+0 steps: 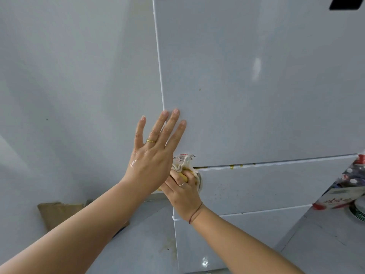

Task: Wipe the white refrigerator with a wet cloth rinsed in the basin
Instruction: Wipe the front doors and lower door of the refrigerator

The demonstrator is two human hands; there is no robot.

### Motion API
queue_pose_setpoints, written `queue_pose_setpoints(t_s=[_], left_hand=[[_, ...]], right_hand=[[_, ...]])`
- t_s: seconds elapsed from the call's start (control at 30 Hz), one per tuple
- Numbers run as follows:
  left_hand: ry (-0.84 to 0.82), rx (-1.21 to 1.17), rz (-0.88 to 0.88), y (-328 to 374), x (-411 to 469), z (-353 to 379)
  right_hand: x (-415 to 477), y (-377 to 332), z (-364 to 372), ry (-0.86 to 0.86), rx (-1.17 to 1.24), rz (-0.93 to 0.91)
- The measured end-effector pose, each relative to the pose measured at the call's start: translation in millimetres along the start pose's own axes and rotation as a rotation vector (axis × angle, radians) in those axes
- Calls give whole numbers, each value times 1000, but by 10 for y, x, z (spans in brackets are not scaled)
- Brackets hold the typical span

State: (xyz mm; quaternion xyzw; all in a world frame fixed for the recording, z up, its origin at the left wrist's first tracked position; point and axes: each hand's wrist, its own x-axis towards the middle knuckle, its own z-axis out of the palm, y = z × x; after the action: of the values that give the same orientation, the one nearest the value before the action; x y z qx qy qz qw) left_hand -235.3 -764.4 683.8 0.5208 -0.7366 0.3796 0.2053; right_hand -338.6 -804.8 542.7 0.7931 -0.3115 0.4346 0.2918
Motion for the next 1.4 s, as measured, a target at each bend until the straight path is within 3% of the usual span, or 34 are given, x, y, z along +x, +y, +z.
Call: queue_pose_setpoints(t_s=[0.5,0.7,1.4], left_hand=[[-18,17,-87,118,18,-7],[-33,15,-172,331,67,12],[43,50,-152,1178,302,233]], right_hand=[[-152,500,-431,-119,18,8],[-432,1078,-672,-143,-71,16],[-1400,2918,-1506,-156,-226,293]])
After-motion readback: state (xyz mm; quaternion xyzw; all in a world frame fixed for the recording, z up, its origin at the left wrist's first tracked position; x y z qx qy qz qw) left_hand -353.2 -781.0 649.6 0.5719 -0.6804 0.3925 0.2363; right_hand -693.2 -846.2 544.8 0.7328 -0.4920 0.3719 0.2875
